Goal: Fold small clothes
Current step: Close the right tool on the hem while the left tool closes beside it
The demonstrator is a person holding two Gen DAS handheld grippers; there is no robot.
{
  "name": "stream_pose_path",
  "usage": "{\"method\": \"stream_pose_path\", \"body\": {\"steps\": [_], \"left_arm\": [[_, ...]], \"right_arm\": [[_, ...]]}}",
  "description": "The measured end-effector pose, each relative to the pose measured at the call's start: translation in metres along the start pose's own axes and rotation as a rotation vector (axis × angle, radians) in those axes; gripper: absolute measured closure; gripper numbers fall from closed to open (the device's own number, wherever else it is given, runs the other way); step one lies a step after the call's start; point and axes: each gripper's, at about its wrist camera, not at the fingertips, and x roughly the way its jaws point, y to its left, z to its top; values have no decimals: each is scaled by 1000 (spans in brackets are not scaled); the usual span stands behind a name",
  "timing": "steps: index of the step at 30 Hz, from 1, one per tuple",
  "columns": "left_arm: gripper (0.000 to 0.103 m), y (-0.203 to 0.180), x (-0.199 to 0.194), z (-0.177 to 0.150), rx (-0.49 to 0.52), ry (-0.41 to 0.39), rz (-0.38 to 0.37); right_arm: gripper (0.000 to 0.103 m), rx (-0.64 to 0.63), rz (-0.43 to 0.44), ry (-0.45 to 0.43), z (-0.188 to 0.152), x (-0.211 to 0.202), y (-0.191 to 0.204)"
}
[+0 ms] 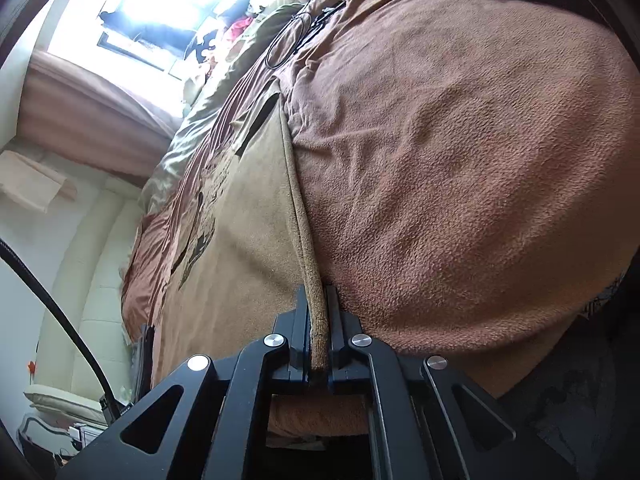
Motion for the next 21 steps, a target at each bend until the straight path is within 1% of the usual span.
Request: {"method": "stream_pose_path", "body": {"steps": [2,4,9,16,21], "left_arm": [[77,1,-1,-2,-10,8,-11],[77,2,-2,-5,-20,10,-18],[76,4,0,-6,-44,16,-34],[76,-2,10,0,-35,21,-33],[76,-2,12,3,-48,2,-43]], "right_arm": [[102,0,-6,-11,-1,-2,0],[102,5,8,-20,-2,-4,0],[102,7,15,-13,-2,0,-5],[102,-3,14,21,-3,10,-3],[101,6,13,45,1,16,-3]]}}
